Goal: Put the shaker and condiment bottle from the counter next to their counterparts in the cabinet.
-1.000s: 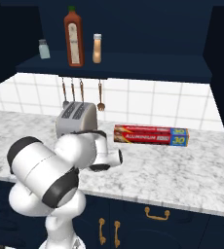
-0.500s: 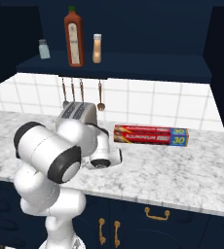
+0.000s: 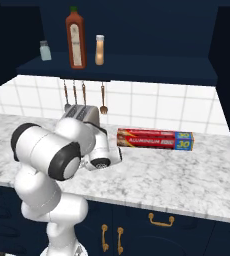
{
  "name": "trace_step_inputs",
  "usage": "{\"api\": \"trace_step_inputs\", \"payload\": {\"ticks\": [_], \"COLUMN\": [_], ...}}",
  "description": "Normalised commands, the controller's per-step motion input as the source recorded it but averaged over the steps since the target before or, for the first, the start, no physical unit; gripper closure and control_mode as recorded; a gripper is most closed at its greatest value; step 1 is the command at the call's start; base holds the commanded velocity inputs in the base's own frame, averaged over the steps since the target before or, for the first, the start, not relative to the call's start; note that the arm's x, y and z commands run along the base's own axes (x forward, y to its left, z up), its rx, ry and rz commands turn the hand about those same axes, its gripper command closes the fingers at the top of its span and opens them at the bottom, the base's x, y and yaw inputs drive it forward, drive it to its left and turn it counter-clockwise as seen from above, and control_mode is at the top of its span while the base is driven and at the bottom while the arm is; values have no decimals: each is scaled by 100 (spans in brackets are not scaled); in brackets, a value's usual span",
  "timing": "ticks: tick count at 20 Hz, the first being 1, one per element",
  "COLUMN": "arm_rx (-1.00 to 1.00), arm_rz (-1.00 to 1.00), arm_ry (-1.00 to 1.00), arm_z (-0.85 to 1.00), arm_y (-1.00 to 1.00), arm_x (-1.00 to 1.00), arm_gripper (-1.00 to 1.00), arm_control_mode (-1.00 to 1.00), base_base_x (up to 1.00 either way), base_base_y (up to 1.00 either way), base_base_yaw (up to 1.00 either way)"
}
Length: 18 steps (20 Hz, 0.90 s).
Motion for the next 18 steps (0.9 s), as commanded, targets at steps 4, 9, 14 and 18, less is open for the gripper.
{"api": "trace_step_inputs", "payload": {"ticks": [4, 9, 14, 18], "arm_rx": [0, 0, 0, 0], "arm_rz": [0, 0, -3, -4], "arm_ry": [0, -2, 0, 0], "arm_z": [14, 61, 86, 81], "arm_y": [-3, -10, -10, -1], "arm_x": [12, 4, 6, 2], "arm_gripper": [100, 100, 100, 100], "arm_control_mode": [-100, -100, -100, -100], "base_base_x": [0, 0, 0, 0], "base_base_y": [0, 0, 0, 0], "base_base_yaw": [0, 0, 0, 0]}}
